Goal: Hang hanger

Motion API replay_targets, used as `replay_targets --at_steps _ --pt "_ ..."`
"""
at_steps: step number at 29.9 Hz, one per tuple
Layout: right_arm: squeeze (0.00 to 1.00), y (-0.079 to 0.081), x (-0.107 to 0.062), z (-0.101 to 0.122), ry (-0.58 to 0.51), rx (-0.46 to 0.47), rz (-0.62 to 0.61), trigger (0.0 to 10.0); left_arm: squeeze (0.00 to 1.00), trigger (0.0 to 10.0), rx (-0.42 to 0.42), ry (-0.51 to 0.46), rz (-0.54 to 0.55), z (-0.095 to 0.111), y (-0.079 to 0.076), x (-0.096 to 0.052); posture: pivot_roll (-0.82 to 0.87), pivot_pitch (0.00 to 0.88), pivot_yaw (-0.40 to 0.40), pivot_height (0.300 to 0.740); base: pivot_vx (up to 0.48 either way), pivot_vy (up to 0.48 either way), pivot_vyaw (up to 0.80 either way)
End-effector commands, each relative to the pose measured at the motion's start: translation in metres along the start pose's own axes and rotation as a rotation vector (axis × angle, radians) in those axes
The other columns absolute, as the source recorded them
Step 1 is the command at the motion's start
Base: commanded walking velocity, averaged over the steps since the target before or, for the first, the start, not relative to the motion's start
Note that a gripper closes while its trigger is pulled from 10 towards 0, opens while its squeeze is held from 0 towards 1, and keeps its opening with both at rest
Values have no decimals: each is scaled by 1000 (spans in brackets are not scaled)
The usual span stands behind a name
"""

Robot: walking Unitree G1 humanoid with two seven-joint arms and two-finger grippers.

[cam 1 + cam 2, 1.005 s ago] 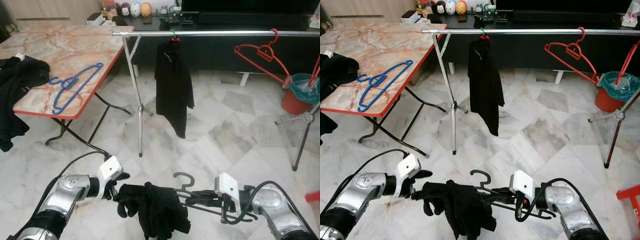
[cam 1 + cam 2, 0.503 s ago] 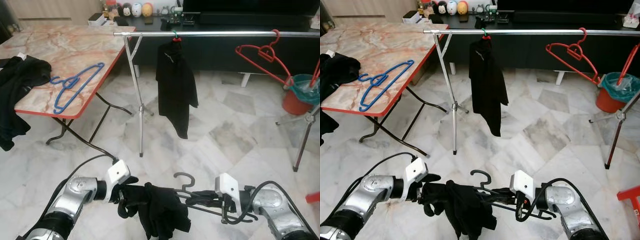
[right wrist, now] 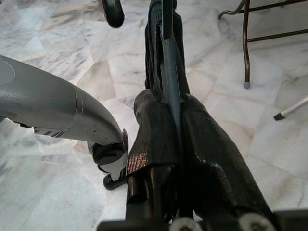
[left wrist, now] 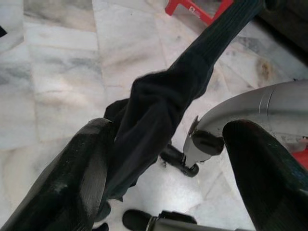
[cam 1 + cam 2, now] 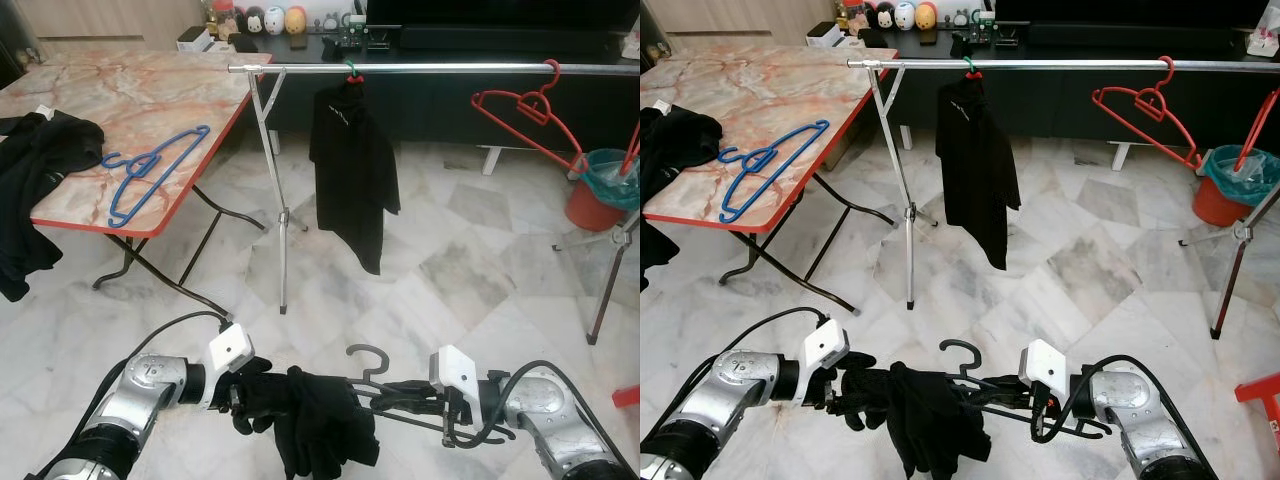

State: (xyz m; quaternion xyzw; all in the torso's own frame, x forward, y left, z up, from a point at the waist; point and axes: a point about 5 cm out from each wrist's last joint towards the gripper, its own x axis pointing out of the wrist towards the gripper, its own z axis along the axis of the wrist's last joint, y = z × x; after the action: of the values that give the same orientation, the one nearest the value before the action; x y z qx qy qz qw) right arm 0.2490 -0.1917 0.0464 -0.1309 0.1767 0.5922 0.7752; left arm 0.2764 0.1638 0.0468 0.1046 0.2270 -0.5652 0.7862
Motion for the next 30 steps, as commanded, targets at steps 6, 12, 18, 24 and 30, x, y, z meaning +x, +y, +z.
replay_targets --at_steps 6,12,18,24,30 --pt "0 2 7 10 -49 -28 29 0 0 10000 32 2 -35 7 -1 5 11 58 60 740 0 0 0" --pt "0 3 7 10 -49 -25 33 0 0 3373 45 22 -52 8 -2 8 11 59 60 740 0 0 0" --pt "0 3 7 10 -48 -25 31 0 0 0 44 25 -44 7 -2 9 10 62 60 740 0 0 0" --pt "0 3 7 11 -50 -26 33 0 0 0 45 26 -45 7 -2 10 11 62 60 740 0 0 0" --pt "0 3 8 11 -50 -26 34 0 0 0 43 23 -42 8 -1 9 13 64 60 740 0 0 0"
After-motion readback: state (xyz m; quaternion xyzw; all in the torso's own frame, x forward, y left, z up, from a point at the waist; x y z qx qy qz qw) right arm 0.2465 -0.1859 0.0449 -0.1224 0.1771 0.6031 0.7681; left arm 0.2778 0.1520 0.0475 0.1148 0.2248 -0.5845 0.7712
